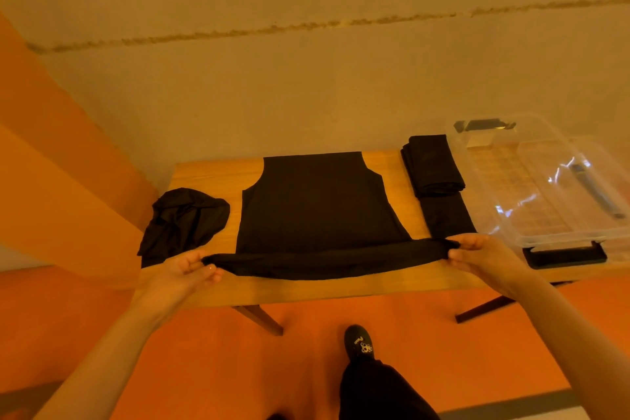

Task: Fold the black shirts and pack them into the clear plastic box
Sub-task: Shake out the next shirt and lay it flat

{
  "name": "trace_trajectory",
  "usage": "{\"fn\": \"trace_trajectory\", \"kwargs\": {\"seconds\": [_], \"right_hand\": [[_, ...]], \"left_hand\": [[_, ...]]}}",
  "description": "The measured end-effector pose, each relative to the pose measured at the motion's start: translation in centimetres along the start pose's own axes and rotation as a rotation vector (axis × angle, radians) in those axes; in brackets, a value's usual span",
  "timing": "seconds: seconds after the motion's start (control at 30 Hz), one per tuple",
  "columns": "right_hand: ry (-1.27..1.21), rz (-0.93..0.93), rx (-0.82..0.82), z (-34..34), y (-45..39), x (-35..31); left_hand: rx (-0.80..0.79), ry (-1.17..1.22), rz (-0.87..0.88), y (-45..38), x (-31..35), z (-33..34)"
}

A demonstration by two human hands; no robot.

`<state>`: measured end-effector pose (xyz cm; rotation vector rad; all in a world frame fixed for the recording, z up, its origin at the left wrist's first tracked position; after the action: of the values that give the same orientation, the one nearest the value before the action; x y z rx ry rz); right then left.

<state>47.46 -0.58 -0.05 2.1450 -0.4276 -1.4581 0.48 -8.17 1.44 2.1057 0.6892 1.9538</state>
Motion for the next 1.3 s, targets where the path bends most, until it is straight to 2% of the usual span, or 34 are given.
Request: {"fn": "trace_trajectory", "kwargs": {"seconds": [0.13,0.23,0.3,0.37,0.5,0.97,1.17,1.3], "right_hand": [[-0.038,-0.030,0.151,-0.2,-2.0,-1.4],[0.022,-0.139,0.279,-0.6,-2.2,-2.9],[-0.022,-0.205,0.286,-0.5,-1.6,-3.6],[-0.105,-0.210,0.267,-0.5,-1.1,-3.6],[-0.241,-0.174,0.266,-0.4,0.2,-2.7],[-0.132,-0.175,0.325,0.5,5.9,-0.5],[-0.131,-0.154,0.341,0.8,5.8,-0.1],[-0.112,-0.141,0.322,1.1,3.5,-1.5]], "left_hand": [[0.146,-0.125,0.104,-1.3,0.7,-0.1],[0.268,-0.292,0.239,-1.3,2.2,0.4],[0.331,-0.277,0.321,-0.8,3.1,0.8],[0.347,-0.166,0.300,-0.2,3.0,0.9],[0.281,-0.082,0.239,1.9,2.3,1.7],[0.062,-0.002,0.133,4.6,-0.9,-0.6],[-0.011,0.039,0.110,4.1,-1.2,-1.2],[-0.001,0.036,0.118,1.8,-0.1,-1.3]]}}
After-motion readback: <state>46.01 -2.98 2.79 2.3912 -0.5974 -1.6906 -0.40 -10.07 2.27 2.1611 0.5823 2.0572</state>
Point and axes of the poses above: each hand's wrist, its own y-axis away from the middle knuckle, its own z-axis out of the palm, x = y × z, the point moved 5 cm from there along -y, towards the middle knuckle, and after that the axes turned 8 degrees about y, right-handed, at the moved point
